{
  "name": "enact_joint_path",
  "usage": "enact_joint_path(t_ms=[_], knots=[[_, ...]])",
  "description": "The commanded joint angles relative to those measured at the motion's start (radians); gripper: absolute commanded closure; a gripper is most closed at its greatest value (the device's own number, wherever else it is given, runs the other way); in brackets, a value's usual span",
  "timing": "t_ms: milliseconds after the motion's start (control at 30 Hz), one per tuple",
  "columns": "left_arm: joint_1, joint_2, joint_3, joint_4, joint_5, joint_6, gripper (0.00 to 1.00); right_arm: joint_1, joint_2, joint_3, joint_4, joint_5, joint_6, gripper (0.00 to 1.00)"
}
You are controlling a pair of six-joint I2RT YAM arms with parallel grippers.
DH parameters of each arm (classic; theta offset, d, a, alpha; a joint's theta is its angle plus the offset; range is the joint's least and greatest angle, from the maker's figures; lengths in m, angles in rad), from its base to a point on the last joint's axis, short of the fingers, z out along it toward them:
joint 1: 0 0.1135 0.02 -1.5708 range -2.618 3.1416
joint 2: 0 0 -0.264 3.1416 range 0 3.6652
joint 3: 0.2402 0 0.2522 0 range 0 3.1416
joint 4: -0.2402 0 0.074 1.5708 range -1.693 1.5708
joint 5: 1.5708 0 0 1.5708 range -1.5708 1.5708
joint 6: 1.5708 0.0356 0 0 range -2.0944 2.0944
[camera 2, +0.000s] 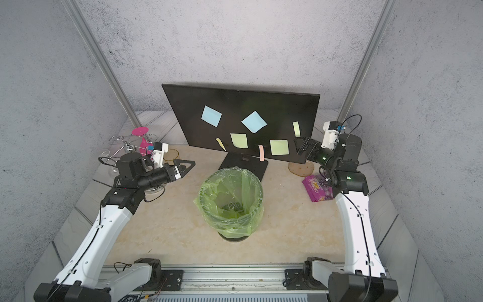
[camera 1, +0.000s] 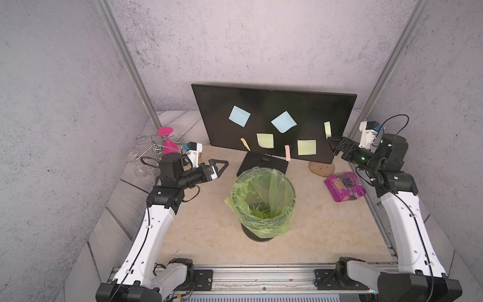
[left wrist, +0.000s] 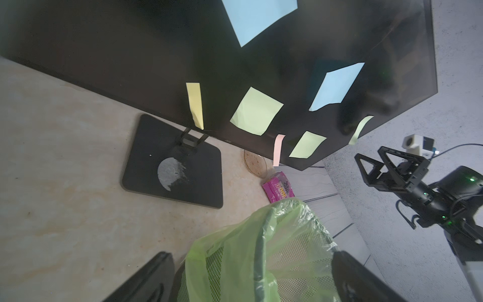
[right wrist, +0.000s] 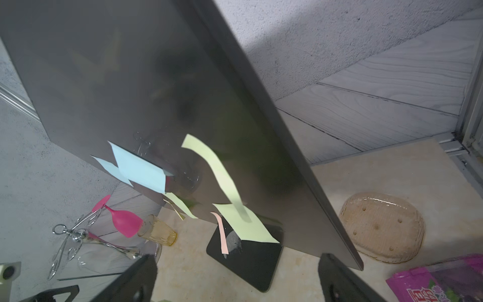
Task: Remove the sticky note from the monitor
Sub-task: Tear off the sticky note from the monitor.
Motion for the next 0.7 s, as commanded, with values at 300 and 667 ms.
enact_joint_path(t_ms=[300, 667], knots=[[-0.008, 0.001, 0.030, 0.041, 0.051, 0.000, 0.00, -0.007, 0.088, 0.049, 0.125, -0.149, 0.100, 0.13], [-0.009, 0.008, 0.035, 0.036, 0.047, 0.006, 0.00, -0.005, 0.127, 0.025, 0.239, -0.225, 0.152, 0.38]])
